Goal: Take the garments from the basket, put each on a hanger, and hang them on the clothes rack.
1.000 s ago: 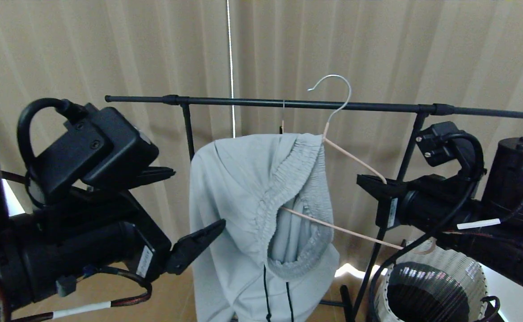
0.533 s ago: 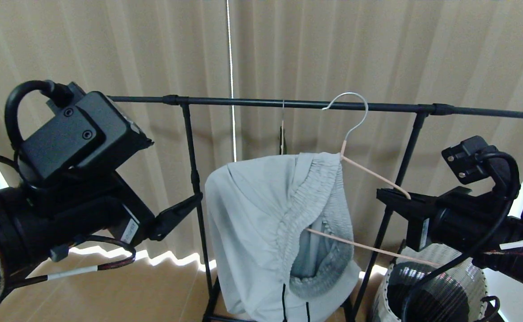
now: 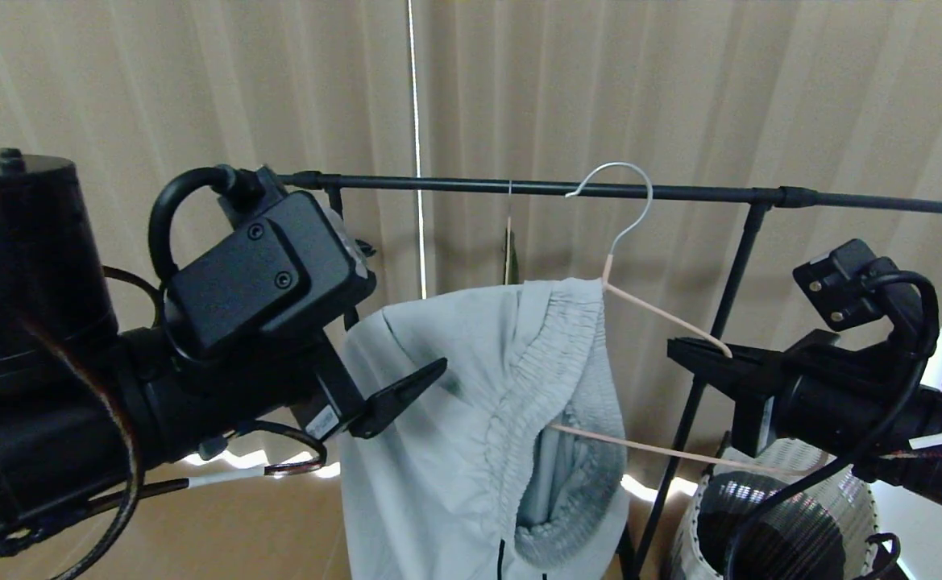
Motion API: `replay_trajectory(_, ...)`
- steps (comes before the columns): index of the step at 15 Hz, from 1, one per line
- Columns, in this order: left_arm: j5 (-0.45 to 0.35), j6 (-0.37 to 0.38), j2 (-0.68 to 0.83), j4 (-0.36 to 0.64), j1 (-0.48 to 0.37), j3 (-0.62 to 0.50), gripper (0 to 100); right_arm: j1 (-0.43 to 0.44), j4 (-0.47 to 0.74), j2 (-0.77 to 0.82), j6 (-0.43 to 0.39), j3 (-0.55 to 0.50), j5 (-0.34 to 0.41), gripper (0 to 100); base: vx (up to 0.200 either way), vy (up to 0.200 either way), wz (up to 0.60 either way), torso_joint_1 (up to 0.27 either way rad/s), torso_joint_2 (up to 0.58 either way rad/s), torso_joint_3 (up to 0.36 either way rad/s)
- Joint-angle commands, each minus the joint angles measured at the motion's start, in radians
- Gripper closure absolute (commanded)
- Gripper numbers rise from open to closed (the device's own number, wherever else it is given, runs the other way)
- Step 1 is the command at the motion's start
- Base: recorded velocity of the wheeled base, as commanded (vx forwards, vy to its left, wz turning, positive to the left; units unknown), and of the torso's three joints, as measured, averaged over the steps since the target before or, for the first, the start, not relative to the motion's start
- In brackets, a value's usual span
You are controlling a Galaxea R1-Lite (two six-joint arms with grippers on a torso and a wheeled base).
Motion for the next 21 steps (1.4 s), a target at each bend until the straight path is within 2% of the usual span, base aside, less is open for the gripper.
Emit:
replay_trajectory(1,-0.015,0.001,0.081,-0.007,0.002,-0.052,0,0.001,-0.002,0.018,-0.024,-0.012,0.013,100,0.0,0.0,0.0,0.0,0.0,0.0)
replay_trajectory(2,-0.017,0.001,0.116,-0.007,0.004,-0.1,0,0.001,-0.006,0.02,-0.035,-0.022,0.047,100,0.0,0.0,0.0,0.0,0.0,0.0)
replay_trajectory(5,-0.015,0.003,0.15,-0.007,0.005,-0.113,0,0.003,-0.011,0.013,-0.035,-0.027,0.121,100,0.0,0.0,0.0,0.0,0.0,0.0)
replay_trajectory(12,-0.015,0.017,0.151,-0.007,0.027,-0.11,0,0.004,-0.014,0.009,-0.036,-0.027,0.201,100,0.0,0.0,0.0,0.0,0.0,0.0)
replay_trajectory(13,-0.015,0.018,0.151,-0.007,0.027,-0.109,100,0.004,-0.014,0.009,-0.042,-0.025,0.201,100,0.0,0.0,0.0,0.0,0.0,0.0)
replay_trajectory(21,-0.014,0.018,0.145,-0.009,0.03,-0.086,100,0.003,-0.065,0.009,-0.047,-0.024,0.23,100,0.0,0.0,0.0,0.0,0.0,0.0)
